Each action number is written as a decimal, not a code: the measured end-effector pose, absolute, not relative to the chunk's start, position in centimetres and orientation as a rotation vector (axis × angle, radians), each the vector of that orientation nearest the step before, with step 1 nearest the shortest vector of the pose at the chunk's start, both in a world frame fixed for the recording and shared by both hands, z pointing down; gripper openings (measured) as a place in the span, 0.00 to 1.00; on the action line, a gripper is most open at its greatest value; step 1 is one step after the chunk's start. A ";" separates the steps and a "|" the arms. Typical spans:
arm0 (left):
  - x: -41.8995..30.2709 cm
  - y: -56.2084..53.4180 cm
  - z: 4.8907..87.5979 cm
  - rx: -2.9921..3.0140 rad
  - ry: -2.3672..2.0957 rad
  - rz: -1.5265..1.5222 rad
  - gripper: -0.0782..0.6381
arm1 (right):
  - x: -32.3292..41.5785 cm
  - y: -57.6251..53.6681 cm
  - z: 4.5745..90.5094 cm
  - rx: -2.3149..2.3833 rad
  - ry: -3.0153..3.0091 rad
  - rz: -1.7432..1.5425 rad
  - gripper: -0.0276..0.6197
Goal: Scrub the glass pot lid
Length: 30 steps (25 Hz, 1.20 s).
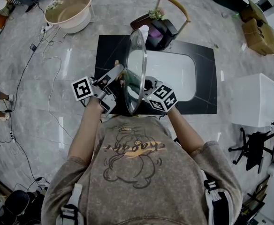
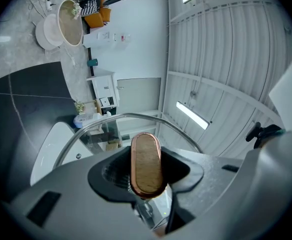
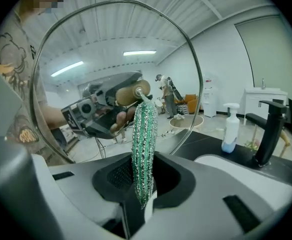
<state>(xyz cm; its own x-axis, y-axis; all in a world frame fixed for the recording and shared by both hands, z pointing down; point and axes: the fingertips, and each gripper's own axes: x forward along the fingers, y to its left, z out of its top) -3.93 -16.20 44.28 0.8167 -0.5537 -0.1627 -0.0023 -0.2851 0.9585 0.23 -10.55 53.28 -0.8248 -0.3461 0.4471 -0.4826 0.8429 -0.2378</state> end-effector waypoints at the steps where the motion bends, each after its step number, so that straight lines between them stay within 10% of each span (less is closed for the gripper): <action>1: -3.8 -16.3 44.3 1.794 -0.429 -0.567 0.35 | 0.3 -10.3 53.1 0.603 -2.634 0.488 0.19; 30: -6.2 -16.6 46.9 1.720 -0.500 -0.602 0.35 | 1.0 -4.3 41.9 0.275 -2.856 0.491 0.19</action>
<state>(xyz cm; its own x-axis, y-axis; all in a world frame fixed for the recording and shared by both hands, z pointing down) -6.21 -16.59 46.89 0.7749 -0.6187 -0.1294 -0.0137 -0.2211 0.9752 0.95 -4.29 41.90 -0.9560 -0.1444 0.2556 -0.2215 0.9262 -0.3052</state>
